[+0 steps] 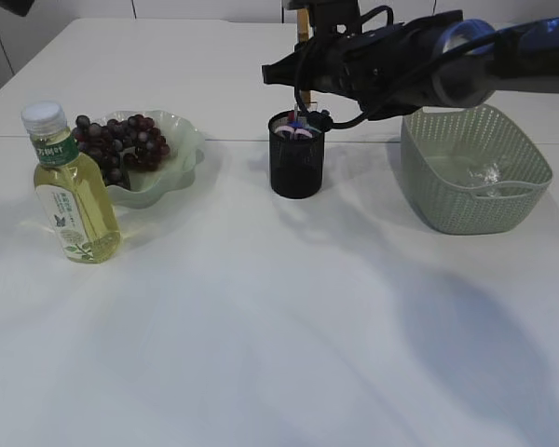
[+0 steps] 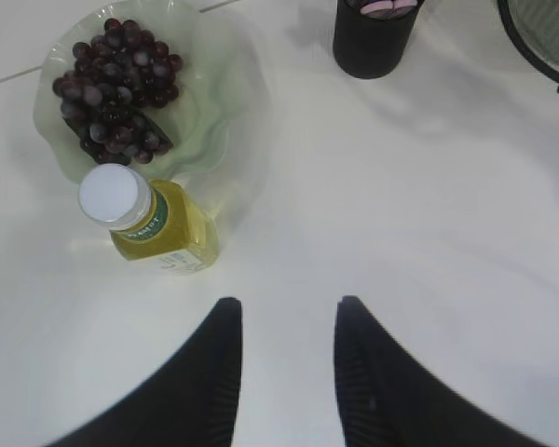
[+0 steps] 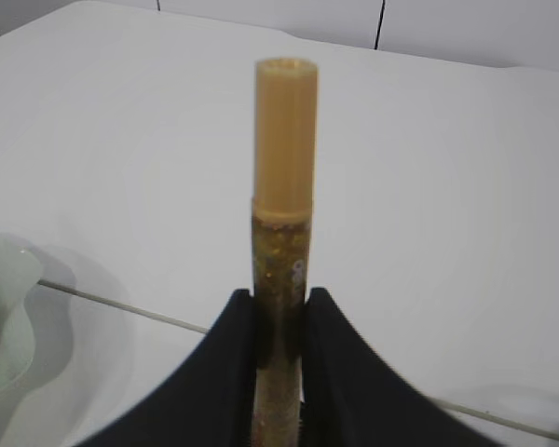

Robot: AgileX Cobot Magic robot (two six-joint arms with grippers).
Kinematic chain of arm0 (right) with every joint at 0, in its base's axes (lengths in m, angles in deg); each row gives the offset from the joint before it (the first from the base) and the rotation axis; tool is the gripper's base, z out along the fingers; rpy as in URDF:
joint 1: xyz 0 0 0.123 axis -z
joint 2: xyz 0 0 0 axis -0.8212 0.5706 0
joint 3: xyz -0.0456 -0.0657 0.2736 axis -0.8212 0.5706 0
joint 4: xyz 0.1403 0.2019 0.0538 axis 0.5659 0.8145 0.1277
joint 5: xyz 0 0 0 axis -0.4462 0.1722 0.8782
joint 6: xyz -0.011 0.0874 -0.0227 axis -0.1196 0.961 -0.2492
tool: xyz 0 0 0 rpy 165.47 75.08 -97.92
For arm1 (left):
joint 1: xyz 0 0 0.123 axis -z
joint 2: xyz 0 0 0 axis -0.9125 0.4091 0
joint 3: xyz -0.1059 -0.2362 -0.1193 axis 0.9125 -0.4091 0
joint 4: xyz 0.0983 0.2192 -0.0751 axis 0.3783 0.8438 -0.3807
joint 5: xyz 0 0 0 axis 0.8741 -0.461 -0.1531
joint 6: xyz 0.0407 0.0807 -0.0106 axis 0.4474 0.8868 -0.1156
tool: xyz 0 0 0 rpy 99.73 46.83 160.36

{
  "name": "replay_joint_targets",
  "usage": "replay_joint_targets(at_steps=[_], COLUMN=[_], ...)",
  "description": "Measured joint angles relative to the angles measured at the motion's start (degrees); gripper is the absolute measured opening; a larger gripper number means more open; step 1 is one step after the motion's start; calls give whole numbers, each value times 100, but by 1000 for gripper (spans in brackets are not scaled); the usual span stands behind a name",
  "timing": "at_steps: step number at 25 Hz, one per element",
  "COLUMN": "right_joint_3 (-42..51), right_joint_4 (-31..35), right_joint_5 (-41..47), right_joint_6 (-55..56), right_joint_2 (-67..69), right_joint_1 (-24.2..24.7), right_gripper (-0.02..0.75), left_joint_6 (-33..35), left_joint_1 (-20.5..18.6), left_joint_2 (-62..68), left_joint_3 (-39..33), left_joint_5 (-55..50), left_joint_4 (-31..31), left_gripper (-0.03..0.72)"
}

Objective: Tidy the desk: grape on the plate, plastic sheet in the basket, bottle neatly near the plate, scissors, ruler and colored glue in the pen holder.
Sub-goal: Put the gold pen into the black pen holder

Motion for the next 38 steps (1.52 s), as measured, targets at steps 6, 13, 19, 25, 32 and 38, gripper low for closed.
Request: replay_joint_targets(at_steps=[6,13,19,25,32,38], right_joint_3=[-115,-115,-137,-137,-147,-147], right_joint_4=[0,0,0,0,-10,-18], right_joint_5=[0,0,0,-41,-458,-684], right_joint_6=[22,105,120,132,132,98], right_joint_2=[26,100,100,100,100,70], right_joint_1=[0,0,0,0,0,0], right_gripper=[142,142,143,187,250,251], left_joint_6=[0,0,0,0,0,0], left_joint_1=[0,0,0,0,0,0], left_joint_2=[0,0,0,3,3,3], left_joint_3=[0,0,0,0,0,0], left_joint_5=[0,0,0,0,0,0], left_joint_4=[0,0,3,3,3,3], left_gripper=[246,246,246,246,246,246])
